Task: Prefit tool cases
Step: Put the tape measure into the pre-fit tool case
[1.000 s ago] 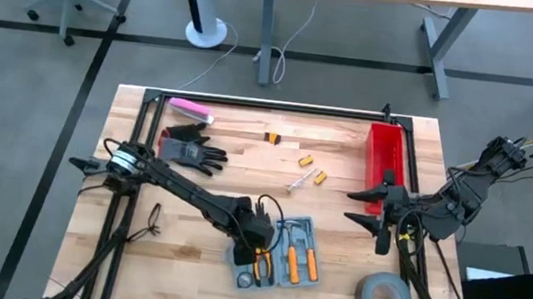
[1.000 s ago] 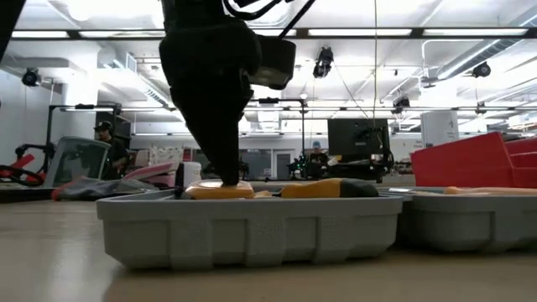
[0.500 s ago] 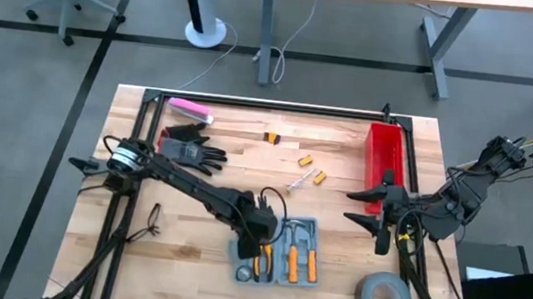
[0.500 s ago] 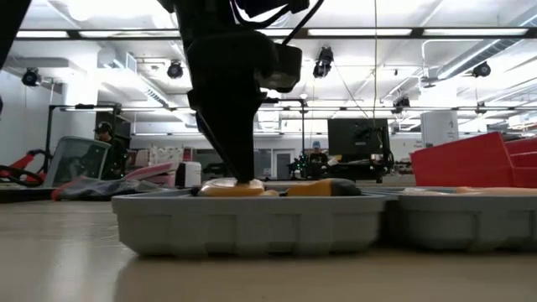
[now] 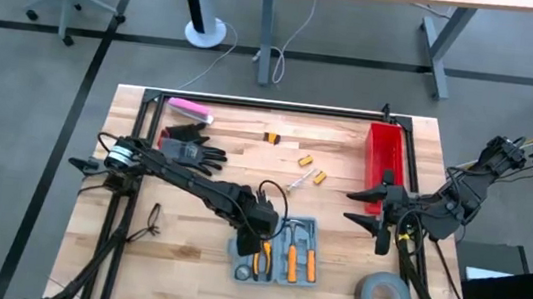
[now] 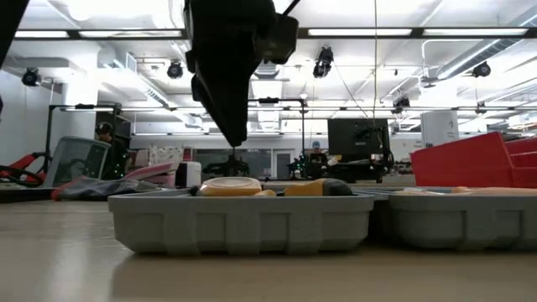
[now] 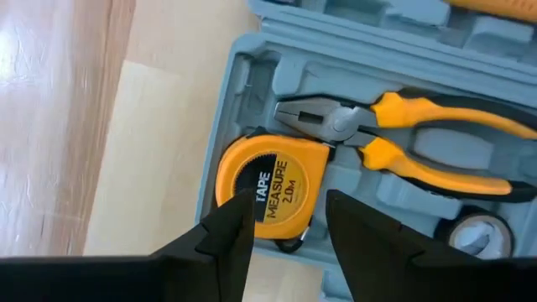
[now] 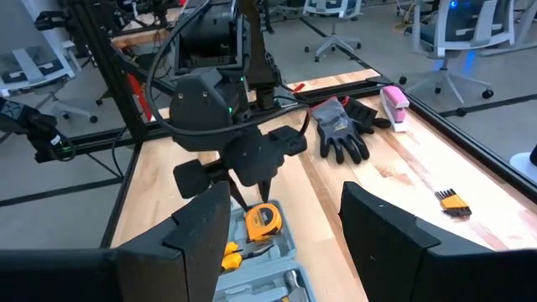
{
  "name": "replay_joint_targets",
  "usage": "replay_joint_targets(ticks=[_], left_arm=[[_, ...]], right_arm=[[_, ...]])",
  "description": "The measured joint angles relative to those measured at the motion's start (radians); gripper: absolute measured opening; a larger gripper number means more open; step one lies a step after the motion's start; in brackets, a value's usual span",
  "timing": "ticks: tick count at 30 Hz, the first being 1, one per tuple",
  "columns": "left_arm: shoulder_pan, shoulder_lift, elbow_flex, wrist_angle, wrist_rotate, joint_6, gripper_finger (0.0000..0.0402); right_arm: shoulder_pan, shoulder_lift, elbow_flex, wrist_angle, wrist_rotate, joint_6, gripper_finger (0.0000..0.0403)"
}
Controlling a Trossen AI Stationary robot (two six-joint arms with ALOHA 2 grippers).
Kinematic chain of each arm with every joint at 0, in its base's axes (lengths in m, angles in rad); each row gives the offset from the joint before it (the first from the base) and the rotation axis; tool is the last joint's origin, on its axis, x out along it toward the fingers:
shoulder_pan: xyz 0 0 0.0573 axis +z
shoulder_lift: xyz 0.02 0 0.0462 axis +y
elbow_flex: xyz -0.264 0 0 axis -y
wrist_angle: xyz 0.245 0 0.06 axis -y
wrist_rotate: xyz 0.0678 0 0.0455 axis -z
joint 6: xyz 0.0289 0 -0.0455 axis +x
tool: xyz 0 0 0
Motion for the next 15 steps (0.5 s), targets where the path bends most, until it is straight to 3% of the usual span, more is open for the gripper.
replay_joint_targets(ticks=[15], left_arm=[[0.004,0.097,-0.033,0.041,-0.036,0.06,0.0153]], right_arm=[[0.0,0.0,0.0,0.006,-0.005,0.0,0.0201]])
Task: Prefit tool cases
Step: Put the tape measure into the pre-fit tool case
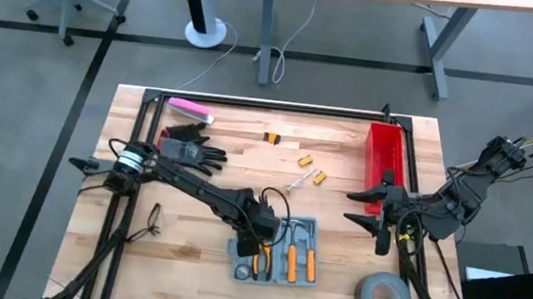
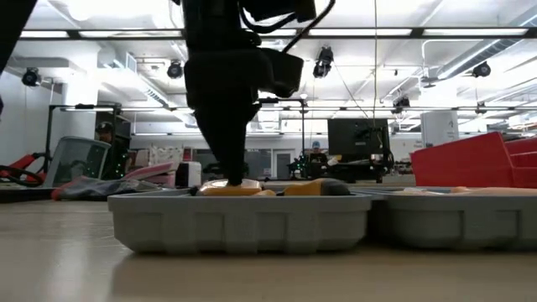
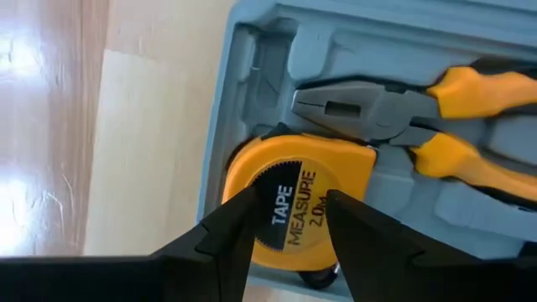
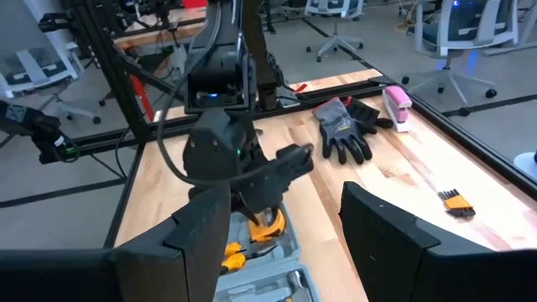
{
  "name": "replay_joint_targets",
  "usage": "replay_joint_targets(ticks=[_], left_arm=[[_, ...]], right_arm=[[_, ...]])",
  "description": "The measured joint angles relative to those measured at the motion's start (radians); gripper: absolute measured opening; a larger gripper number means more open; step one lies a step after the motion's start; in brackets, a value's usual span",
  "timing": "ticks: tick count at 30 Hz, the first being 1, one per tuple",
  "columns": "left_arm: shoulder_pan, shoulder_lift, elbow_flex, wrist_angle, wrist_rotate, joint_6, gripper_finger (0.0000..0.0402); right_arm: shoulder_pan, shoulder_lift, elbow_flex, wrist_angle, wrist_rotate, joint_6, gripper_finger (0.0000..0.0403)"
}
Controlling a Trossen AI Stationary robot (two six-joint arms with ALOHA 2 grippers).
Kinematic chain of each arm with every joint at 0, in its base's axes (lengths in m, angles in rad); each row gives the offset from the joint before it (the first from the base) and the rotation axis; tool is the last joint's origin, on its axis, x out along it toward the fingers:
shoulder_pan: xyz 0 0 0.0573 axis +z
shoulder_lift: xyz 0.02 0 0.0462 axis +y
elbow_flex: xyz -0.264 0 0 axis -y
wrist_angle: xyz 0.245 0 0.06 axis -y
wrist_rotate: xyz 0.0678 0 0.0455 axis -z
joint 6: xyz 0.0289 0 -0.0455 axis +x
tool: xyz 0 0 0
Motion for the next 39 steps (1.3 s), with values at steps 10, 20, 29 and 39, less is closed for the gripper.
replay_joint_targets(ticks=[10,20,29,39], left_arm=[[0.009,-0.008,-0.015,0.055,0.056,-0.002,0.0153],[0.019,-0.072,-0.003,0.008,0.027,-0.025,0.0153],[0.022,-0.108,-0.004,0.003,0.018,-0.033,0.0153],[0.025,-0.111,-0.027,0.006,0.028,-0.037,0.0153]], right_arm=[[0.0,0.0,0.0,0.003,0.0,0.001,0.0201],[0.0,0.0,0.0,0.002,0.0,0.001,0.0201],[0.0,0.0,0.0,0.002,0.0,0.001,0.0201],[0.0,0.0,0.0,0.002,0.0,0.001,0.0201]])
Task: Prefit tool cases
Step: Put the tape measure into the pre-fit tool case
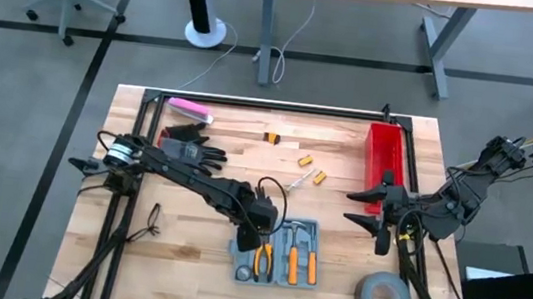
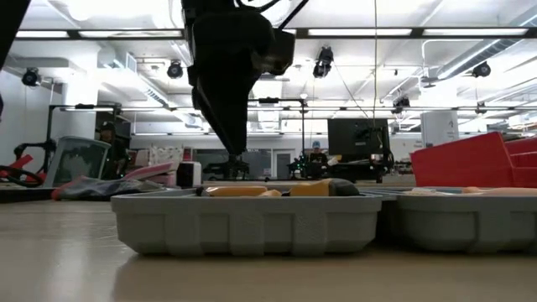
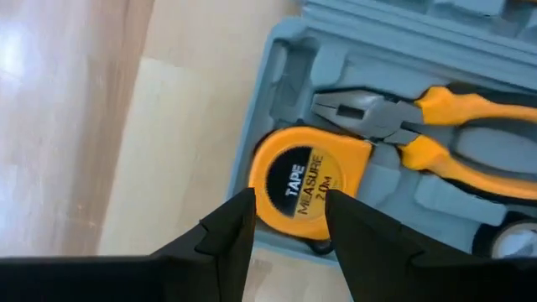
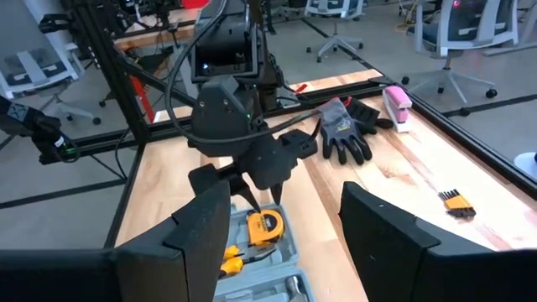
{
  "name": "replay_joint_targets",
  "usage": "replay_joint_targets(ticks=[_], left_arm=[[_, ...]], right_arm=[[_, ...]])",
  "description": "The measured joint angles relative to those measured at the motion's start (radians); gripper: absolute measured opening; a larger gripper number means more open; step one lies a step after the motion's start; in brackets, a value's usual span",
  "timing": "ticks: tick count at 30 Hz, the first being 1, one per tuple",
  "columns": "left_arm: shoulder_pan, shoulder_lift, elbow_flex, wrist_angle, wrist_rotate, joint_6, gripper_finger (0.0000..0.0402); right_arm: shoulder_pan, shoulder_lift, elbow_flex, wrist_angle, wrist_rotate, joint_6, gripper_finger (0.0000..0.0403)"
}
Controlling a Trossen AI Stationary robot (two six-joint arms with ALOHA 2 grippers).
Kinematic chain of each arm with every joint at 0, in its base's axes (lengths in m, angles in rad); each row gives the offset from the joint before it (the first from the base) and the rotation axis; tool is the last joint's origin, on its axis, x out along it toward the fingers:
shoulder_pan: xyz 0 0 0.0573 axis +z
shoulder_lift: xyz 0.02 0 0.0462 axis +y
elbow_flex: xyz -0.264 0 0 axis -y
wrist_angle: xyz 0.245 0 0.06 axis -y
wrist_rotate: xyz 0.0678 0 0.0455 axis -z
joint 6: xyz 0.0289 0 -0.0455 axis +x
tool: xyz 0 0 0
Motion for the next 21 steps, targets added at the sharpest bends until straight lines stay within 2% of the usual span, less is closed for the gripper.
replay_joint_targets(ticks=[4,12,21], left_arm=[[0.0,0.0,-0.026,0.063,0.051,-0.005,0.0153],[0.0,0.0,-0.044,0.104,0.061,0.004,0.0153],[0.0,0.0,-0.13,0.168,0.102,0.033,0.0153]], right_arm=[[0.0,0.0,0.0,0.0,0.0,0.0,0.0201],[0.0,0.0,0.0,0.0,0.0,0.0,0.0201],[0.0,0.0,0.0,0.0,0.0,0.001,0.0201]])
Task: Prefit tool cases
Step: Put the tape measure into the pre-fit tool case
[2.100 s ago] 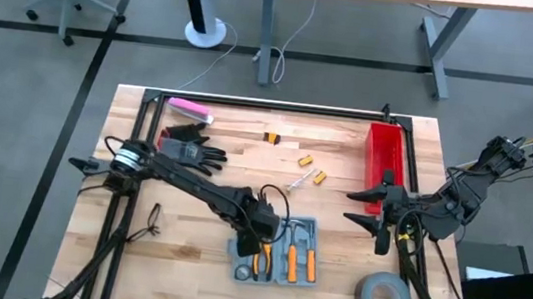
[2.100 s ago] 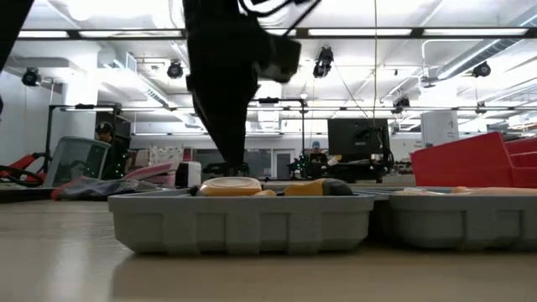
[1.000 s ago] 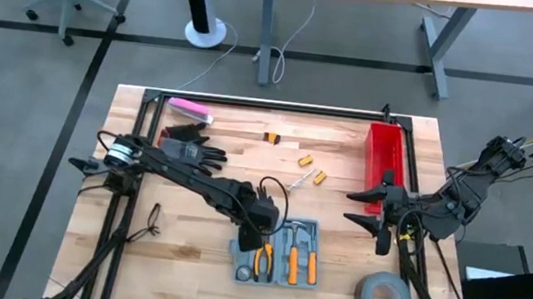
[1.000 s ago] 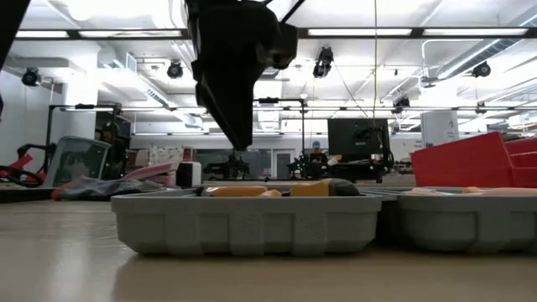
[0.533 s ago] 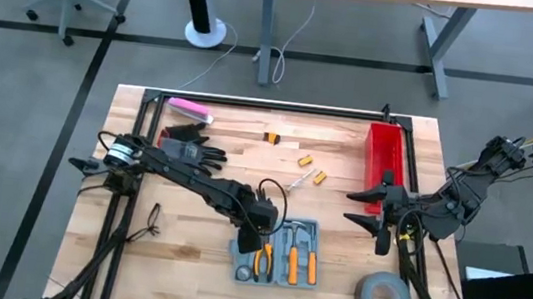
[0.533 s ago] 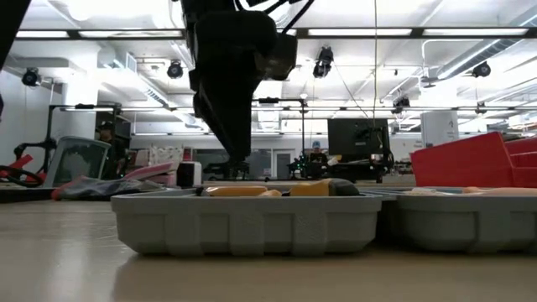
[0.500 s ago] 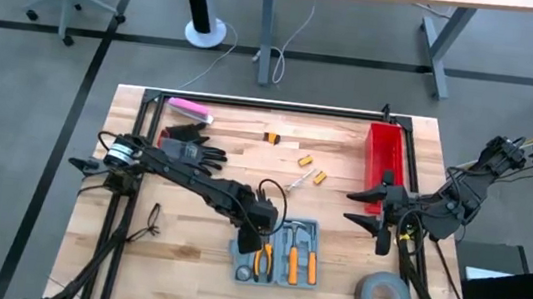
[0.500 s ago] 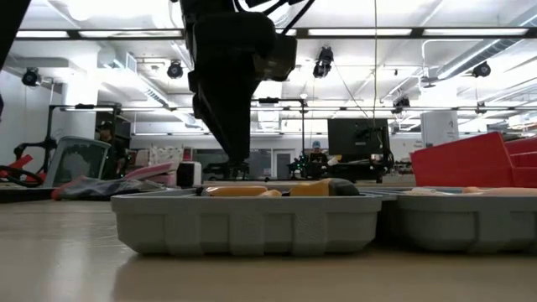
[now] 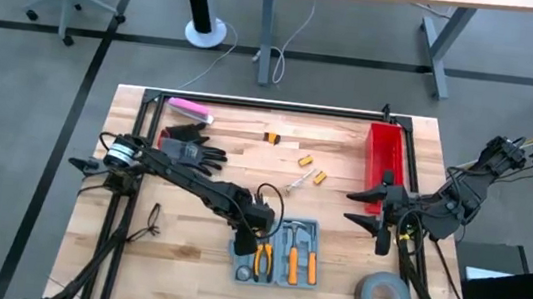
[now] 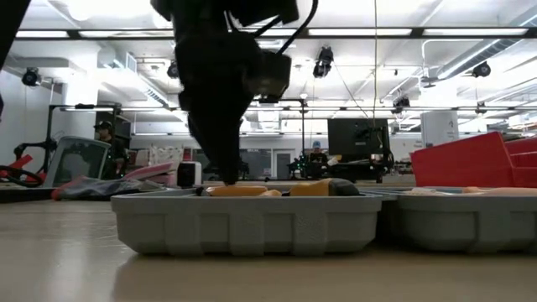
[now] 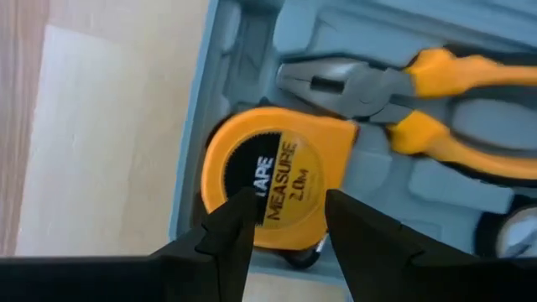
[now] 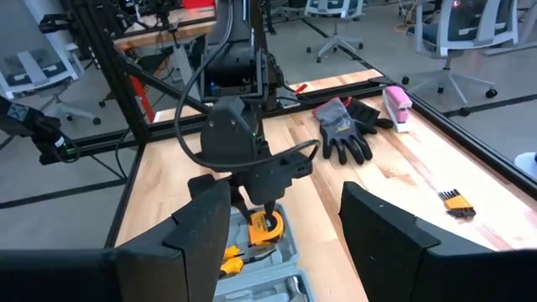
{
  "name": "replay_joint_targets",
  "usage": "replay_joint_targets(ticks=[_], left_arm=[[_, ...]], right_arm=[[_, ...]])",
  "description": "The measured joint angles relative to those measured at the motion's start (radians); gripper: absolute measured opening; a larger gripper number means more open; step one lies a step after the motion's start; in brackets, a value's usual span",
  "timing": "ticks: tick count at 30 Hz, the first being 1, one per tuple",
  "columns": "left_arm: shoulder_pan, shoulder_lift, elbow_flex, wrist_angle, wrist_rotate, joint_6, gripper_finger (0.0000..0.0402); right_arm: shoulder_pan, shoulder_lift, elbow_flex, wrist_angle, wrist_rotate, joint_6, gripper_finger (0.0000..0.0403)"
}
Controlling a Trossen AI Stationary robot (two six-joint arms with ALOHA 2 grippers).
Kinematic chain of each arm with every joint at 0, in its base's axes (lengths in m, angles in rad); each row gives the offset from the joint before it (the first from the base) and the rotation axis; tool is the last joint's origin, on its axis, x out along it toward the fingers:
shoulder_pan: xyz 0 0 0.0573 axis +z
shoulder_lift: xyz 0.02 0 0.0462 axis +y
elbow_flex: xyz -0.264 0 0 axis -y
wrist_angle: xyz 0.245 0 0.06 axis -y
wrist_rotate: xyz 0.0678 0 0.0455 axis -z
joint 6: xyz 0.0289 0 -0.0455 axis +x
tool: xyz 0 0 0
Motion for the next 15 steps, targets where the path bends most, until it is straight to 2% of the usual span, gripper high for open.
replay_joint_targets(ticks=[5,9,15], left_arm=[[0.001,-0.004,-0.039,0.03,-0.01,-0.012,0.0153],[0.001,-0.006,-0.053,0.027,-0.077,-0.032,0.0153],[0.023,-0.005,-0.054,0.01,-0.109,-0.042,0.0153]], right_arm=[[0.0,0.0,0.0,0.0,0.0,0.0,0.0201],[0.0,0.0,0.0,0.0,0.0,0.0,0.0201],[0.0,0.0,0.0,0.001,0.0,0.001,0.0201]])
